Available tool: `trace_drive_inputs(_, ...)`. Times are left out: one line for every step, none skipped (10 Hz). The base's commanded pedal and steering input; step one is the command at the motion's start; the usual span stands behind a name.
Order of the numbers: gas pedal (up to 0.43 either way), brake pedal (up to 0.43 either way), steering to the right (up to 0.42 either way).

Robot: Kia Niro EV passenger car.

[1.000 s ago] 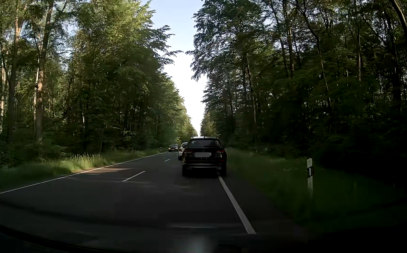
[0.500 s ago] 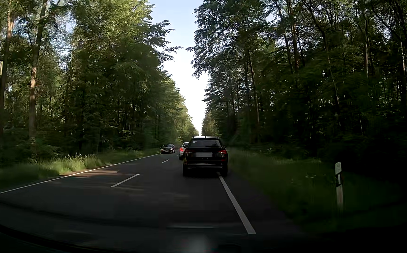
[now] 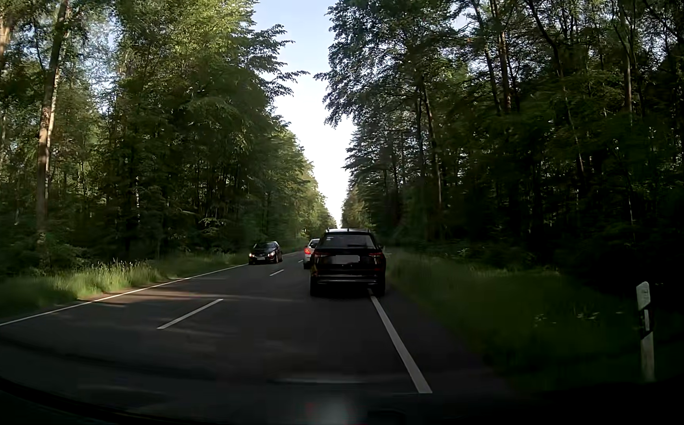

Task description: Follow the waypoints while adhering to traffic rules and regulations

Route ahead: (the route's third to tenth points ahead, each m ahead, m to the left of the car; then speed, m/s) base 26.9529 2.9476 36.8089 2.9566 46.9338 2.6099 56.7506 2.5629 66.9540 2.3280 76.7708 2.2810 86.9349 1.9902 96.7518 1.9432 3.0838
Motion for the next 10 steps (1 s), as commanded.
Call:
trace_drive_inputs(0.000, 0.000, -0.015)
trace_drive_inputs(0.000, 0.000, -0.015)
trace_drive_inputs(0.000, 0.000, -0.015)
trace_drive_inputs(0.000, 0.000, -0.015)
trace_drive_inputs(0.000, 0.000, -0.015)
trace_drive_inputs(0.000, 0.000, -0.015)
trace_drive_inputs(0.000, 0.000, -0.014)
trace_drive_inputs(0.000, 0.000, -0.014)
trace_drive_inputs(0.000, 0.000, -0.014)
trace_drive_inputs(0.000, 0.000, -0.014)
